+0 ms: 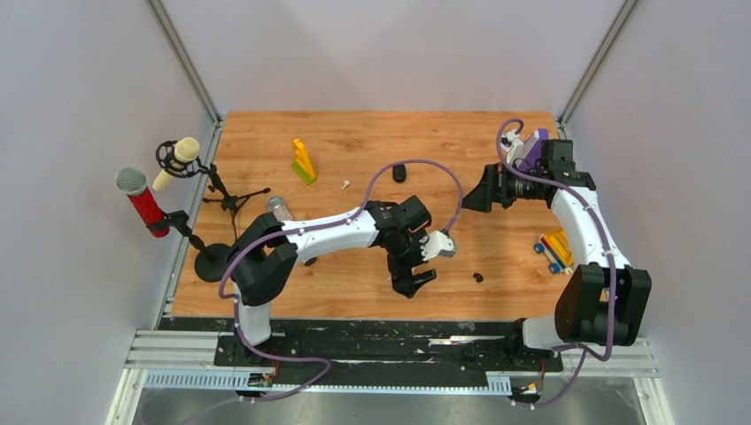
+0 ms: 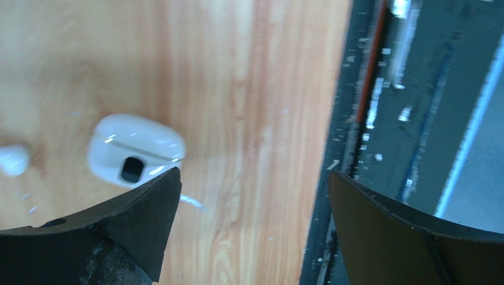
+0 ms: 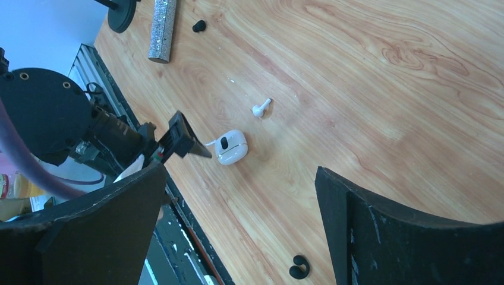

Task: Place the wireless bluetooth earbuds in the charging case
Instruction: Move the charging case to the center of the board.

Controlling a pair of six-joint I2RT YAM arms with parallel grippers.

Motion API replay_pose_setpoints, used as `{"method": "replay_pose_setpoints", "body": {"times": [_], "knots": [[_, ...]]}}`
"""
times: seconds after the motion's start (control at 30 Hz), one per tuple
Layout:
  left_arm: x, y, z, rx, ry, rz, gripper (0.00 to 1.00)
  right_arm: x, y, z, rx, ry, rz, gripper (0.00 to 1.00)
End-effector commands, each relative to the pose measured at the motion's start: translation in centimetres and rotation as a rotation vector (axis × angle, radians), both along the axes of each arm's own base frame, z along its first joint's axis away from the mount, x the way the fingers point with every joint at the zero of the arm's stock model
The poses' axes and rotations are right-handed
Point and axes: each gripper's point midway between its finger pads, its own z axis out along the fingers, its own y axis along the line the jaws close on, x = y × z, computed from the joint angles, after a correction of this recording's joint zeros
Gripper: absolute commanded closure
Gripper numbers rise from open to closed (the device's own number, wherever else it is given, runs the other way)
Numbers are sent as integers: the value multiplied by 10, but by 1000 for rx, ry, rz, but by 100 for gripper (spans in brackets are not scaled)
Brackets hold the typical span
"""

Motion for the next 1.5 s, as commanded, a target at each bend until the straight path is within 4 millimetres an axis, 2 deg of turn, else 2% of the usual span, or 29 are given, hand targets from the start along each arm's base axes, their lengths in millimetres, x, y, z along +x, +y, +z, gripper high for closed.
{"method": "replay_pose_setpoints", "body": {"times": [0.0,0.13,0.3,0.47,0.6,0.87,1.03,1.13,1.27,1.37,1.47], "knots": [[48,8,9,23,-187,166,0,-1,0,16,11,-73,27,0],[56,15,-7,75,-172,215,0,-2,0,17,28,-67,33,0],[57,14,-12,76,-165,218,0,-1,-3,12,33,-50,23,0],[37,14,-36,121,-41,192,0,2,-6,17,42,-54,11,0],[24,11,-40,118,39,165,0,2,-9,19,42,-63,3,0],[1,-5,-24,51,149,100,0,3,-17,23,64,-64,-18,0],[-11,-10,-21,52,156,62,0,4,-21,25,67,-62,-31,0],[-14,-13,-17,36,167,52,0,3,-23,26,69,-66,-35,0],[-16,-24,-2,-30,170,25,0,3,-25,28,74,-73,-39,0],[-11,-31,10,-78,136,17,0,3,-26,26,75,-67,-41,0],[-7,-36,10,-90,119,24,0,2,-26,27,77,-64,-39,0]]}}
